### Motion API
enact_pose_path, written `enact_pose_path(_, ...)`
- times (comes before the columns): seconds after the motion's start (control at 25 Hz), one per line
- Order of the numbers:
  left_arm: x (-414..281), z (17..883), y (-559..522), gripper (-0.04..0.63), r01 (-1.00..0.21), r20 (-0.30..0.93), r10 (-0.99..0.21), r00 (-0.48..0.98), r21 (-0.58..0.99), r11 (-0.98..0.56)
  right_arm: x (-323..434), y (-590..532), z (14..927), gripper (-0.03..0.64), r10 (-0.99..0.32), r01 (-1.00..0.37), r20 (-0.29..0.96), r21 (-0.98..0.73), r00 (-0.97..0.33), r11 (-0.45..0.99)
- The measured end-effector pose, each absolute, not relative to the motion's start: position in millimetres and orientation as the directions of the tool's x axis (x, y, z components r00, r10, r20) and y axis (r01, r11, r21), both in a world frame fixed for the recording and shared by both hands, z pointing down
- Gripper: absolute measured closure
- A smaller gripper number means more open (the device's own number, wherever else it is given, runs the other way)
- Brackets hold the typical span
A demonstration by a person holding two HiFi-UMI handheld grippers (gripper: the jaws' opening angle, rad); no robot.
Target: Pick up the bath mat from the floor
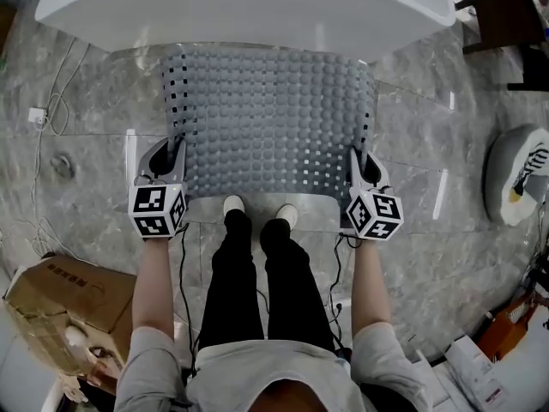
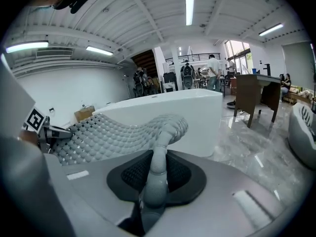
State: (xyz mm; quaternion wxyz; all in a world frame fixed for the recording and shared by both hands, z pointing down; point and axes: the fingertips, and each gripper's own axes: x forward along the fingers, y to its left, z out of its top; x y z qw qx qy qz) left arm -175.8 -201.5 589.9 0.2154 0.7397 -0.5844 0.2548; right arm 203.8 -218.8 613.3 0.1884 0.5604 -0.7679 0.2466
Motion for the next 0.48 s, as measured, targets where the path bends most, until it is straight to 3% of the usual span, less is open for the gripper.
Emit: enact_pose_path(0.48, -162, 419, -192, 0.545, -0.969, 0.577, -0.788, 0.213, 0.018, -0.248, 213, -201, 439, 0.555, -0.809, -0.957, 0.512, -0.175, -0.289, 0.231)
